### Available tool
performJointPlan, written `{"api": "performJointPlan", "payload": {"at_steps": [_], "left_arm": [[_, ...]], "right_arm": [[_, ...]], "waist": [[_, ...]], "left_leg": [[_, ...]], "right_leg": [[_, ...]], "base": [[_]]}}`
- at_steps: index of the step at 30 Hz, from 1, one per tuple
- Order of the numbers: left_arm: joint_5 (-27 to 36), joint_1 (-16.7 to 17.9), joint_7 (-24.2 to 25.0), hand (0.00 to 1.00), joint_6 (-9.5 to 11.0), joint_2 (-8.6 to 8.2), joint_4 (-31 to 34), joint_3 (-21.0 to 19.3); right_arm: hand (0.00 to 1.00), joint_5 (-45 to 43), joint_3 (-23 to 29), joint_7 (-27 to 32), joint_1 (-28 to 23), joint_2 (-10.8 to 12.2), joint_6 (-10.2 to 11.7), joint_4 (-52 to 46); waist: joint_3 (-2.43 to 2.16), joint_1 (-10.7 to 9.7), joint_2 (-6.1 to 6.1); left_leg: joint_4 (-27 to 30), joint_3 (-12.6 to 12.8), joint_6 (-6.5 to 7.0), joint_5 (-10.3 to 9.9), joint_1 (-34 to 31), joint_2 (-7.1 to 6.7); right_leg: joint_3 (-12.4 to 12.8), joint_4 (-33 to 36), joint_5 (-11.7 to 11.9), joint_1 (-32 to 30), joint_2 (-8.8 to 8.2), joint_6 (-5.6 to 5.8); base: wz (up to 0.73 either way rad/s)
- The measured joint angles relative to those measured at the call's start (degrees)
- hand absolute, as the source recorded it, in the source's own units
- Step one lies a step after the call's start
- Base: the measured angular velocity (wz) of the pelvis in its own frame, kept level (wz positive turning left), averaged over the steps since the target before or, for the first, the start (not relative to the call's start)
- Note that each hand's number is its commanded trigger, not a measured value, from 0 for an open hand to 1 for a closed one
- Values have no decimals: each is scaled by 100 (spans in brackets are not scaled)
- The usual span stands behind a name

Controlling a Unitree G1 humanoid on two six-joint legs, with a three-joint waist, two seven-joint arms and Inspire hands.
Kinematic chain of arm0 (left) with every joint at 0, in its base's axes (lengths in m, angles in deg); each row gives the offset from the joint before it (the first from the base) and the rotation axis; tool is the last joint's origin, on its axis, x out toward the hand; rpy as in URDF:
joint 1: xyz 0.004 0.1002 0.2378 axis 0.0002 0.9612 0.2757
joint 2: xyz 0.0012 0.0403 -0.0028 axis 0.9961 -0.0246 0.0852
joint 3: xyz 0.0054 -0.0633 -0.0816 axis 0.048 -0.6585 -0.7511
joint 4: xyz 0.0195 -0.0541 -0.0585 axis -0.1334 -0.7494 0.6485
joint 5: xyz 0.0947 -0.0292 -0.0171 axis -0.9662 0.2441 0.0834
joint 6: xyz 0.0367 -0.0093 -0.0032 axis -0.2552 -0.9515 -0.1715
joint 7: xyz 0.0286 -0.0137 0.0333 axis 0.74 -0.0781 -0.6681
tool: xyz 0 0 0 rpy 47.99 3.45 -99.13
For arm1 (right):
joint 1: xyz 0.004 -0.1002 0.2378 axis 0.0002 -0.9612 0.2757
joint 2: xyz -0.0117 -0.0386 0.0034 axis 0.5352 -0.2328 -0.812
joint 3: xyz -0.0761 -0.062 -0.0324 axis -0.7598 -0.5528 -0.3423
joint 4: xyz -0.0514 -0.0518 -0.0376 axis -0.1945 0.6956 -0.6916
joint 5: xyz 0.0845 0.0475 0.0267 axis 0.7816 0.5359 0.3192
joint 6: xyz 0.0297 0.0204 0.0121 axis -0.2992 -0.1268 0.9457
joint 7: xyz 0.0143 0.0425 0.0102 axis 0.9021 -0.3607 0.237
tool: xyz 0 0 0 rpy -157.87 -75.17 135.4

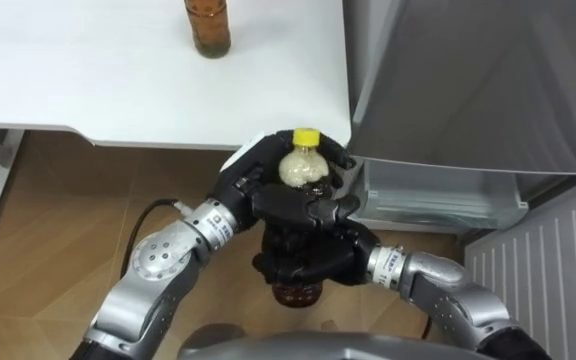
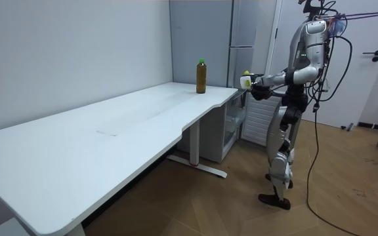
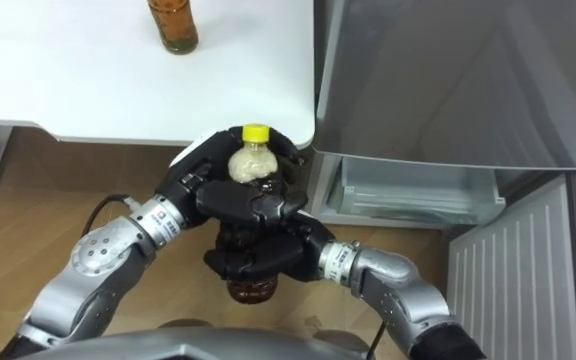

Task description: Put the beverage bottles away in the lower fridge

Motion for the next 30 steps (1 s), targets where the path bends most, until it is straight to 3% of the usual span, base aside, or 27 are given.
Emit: {"api": "performJointPlan", "payload": {"at_steps": [8, 15, 21, 30], "left_arm": [[-6, -152, -9, 0, 92, 8, 426, -104], [-9, -154, -24, 0, 493, -22, 995, -254], [-6, -179, -22, 0, 603, -136, 1488, -410], [0, -618, -45, 0, 634, -197, 2219, -839]], "right_arm": [[100, 195, -7, -114, 1, 4, 102, -56], [100, 209, -57, -368, -24, 27, 140, -52], [100, 170, -52, -435, -45, -2, 128, -19], [100, 118, 5, -448, -128, -115, 15, -23]], "waist": [[0, -12, 6], [3, 13, 1], [11, 33, 5], [3, 39, 53]], "left_leg": [[19, -23, -1, 0, -8, 2], [-10, -29, 0, 0, 30, -3], [-15, -18, -1, -1, 65, -1], [17, -17, -1, -2, 98, -1]], "right_leg": [[-7, -6, 0, 5, 4, 0], [-20, -15, 0, 39, 1, 0], [-17, -16, 0, 76, 3, 0], [-9, -13, 0, 99, 2, 0]], "base": [[0], [0], [0], [0]]}}
